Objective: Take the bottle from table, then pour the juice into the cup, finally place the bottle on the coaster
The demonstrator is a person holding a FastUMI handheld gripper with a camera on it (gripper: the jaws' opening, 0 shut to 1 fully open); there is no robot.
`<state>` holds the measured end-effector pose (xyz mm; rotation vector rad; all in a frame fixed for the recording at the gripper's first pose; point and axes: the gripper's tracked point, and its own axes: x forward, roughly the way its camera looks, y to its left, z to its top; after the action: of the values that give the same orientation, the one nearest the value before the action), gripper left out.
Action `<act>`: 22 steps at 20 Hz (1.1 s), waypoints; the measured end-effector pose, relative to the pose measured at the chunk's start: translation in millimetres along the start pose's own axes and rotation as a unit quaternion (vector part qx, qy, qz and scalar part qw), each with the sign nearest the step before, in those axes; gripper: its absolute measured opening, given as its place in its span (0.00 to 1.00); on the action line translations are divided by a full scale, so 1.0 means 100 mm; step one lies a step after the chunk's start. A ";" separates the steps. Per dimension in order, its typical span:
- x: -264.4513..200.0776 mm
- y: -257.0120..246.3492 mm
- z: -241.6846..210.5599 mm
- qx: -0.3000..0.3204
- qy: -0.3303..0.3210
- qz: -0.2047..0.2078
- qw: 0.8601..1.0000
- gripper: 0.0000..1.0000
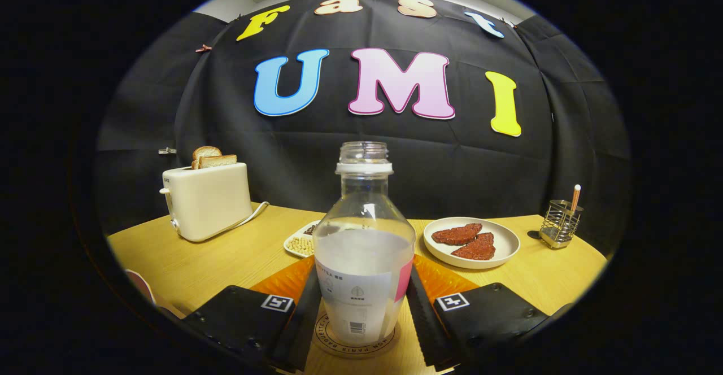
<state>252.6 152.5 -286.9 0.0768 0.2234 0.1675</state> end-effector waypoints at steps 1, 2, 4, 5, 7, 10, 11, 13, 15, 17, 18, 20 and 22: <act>0.01 0.00 -0.01 0.003 0.002 0.001 1.000 0.77; 0.01 0.03 -0.04 0.008 0.009 0.008 1.000 0.79; -0.04 0.03 -0.09 0.015 0.025 0.007 1.000 0.90; -0.06 0.02 -0.08 0.013 0.024 0.006 1.000 1.00; -0.09 0.02 -0.06 0.006 0.023 0.005 1.000 0.99; -0.16 -0.01 -0.05 0.003 0.029 -0.003 1.000 0.99; -0.17 -0.04 -0.06 0.006 0.030 -0.007 1.000 0.99; -0.26 -0.02 -0.02 0.012 0.029 -0.009 0.999 0.99; -0.36 -0.03 0.00 0.013 0.031 -0.010 0.999 0.99; -0.49 -0.04 0.05 0.008 0.032 -0.010 0.999 0.99; -0.55 -0.06 0.10 0.004 0.031 -0.009 0.999 0.99; -0.69 -0.10 0.27 -0.004 0.019 -0.008 1.000 0.98; -0.86 -0.14 0.46 -0.015 0.010 -0.007 1.000 0.98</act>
<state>182.3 120.6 -224.9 0.0441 0.2413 0.1577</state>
